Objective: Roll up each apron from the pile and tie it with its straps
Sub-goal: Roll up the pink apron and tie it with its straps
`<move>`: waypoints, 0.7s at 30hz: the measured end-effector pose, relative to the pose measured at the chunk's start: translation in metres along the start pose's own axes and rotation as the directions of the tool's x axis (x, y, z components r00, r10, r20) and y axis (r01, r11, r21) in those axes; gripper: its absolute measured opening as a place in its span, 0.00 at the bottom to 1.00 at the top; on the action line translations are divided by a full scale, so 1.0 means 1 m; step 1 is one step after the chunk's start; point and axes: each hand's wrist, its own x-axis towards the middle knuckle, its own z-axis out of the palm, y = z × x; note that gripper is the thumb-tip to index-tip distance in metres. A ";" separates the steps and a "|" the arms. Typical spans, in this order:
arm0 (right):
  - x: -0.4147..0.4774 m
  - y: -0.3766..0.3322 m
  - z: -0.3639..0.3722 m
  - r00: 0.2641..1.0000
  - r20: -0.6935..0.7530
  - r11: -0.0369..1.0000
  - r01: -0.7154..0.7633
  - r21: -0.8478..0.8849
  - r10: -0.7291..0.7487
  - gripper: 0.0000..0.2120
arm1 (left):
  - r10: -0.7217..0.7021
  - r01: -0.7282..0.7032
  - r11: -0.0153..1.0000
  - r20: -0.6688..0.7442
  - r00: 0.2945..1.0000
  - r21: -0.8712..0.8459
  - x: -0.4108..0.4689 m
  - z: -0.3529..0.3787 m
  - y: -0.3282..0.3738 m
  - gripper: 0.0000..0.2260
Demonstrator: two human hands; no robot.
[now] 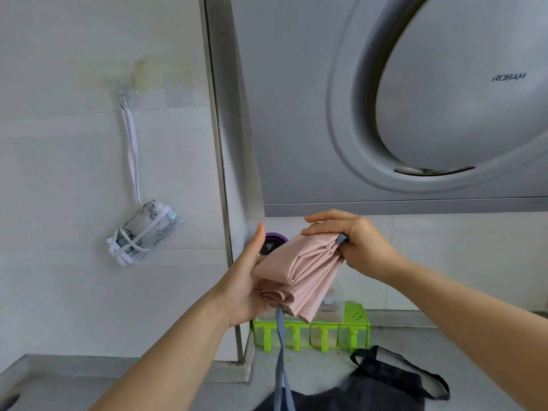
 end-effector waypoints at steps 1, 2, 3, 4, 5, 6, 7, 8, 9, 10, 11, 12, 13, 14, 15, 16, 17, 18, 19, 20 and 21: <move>0.000 0.001 0.001 1.000 -0.005 1.000 0.008 -0.010 -0.008 0.41 | -0.014 0.014 1.000 0.006 1.000 0.015 -0.001 -0.003 0.001 0.31; 0.001 0.002 0.002 1.000 -0.014 1.000 0.010 -0.019 -0.010 0.41 | -0.025 0.024 0.999 0.014 1.000 0.039 -0.002 -0.004 0.003 0.28; 0.001 0.002 0.003 1.000 -0.023 1.000 0.004 -0.022 -0.005 0.40 | -0.026 0.024 0.997 0.023 0.999 0.071 -0.003 -0.002 0.004 0.24; 0.002 0.002 0.004 0.999 -0.037 1.000 -0.006 -0.024 0.005 0.40 | -0.021 0.018 0.994 0.027 0.999 0.103 -0.004 -0.002 0.004 0.18; 0.002 0.002 0.005 0.999 -0.050 1.000 -0.019 -0.015 0.019 0.40 | -0.015 0.012 0.991 0.027 1.000 0.135 -0.004 -0.003 0.003 0.14; 0.003 0.001 0.005 0.997 -0.062 0.999 -0.046 0.015 0.047 0.39 | -0.008 0.002 0.987 0.037 0.999 0.159 -0.005 -0.003 0.002 0.11; 0.003 -0.002 0.006 0.993 -0.073 0.994 -0.083 0.069 0.088 0.38 | 0.005 -0.014 0.983 0.050 0.999 0.185 -0.006 -0.003 0.002 0.10; 0.003 -0.003 0.006 0.988 -0.082 0.984 -0.120 0.132 0.132 0.38 | 0.021 -0.032 0.977 0.055 0.998 0.211 -0.007 -0.001 0.001 0.11; 0.004 -0.005 0.007 0.982 -0.087 0.970 -0.148 0.191 0.167 0.38 | 0.040 -0.050 0.971 0.048 0.998 0.233 -0.008 0.001 0.000 0.13; 0.004 -0.006 0.008 0.975 -0.092 0.955 -0.175 0.238 0.202 0.38 | 0.057 -0.066 0.965 0.041 0.998 0.254 -0.008 0.002 0.000 0.15; 0.005 -0.007 0.009 0.968 -0.082 0.939 -0.207 0.275 0.237 0.37 | 0.073 -0.081 0.957 0.039 0.997 0.277 -0.008 0.002 -0.001 0.16; 0.006 -0.007 0.009 0.958 -0.053 0.914 -0.251 0.320 0.282 0.35 | 0.088 -0.095 0.948 0.038 0.995 0.303 -0.009 0.004 -0.001 0.16; 0.008 -0.006 0.007 0.943 0.007 0.864 -0.307 0.400 0.332 0.32 | 0.103 -0.112 0.935 0.045 0.994 0.335 -0.010 0.003 -0.002 0.15; 0.009 -0.005 0.001 0.920 0.110 0.774 -0.377 0.508 0.376 0.29 | 0.120 -0.127 0.921 0.043 0.992 0.368 -0.009 0.002 -0.002 0.12; 0.009 -0.004 -0.005 0.888 0.249 0.645 -0.453 0.616 0.386 0.26 | 0.148 -0.148 0.897 0.032 0.989 0.417 -0.010 0.002 -0.002 0.10; 0.009 -0.004 -0.013 0.855 0.372 0.508 -0.515 0.690 0.361 0.25 | 0.187 -0.174 0.856 0.022 0.982 0.487 -0.010 0.001 -0.001 0.09; 0.008 -0.006 -0.019 0.831 0.457 0.411 -0.555 0.723 0.318 0.25 | 0.232 -0.200 0.796 0.018 0.973 0.572 -0.010 -0.001 -0.001 0.09; 0.008 -0.007 -0.022 0.812 0.503 0.373 -0.583 0.722 0.296 0.24 | 0.264 -0.216 0.731 0.024 0.964 0.647 -0.010 -0.001 0.000 0.10; 0.009 -0.012 -0.021 0.797 0.521 0.374 -0.604 0.704 0.306 0.22 | 0.279 -0.221 0.677 0.034 0.960 0.702 -0.010 0.000 0.001 0.12; 0.010 -0.016 -0.017 0.785 0.507 0.392 -0.618 0.682 0.357 0.20 | 0.285 -0.228 0.638 0.049 0.957 0.735 -0.010 0.002 0.001 0.14; 0.012 -0.020 -0.011 0.783 0.450 0.419 -0.614 0.669 0.429 0.17 | 0.285 -0.241 0.627 0.070 0.956 0.741 -0.009 0.004 0.000 0.17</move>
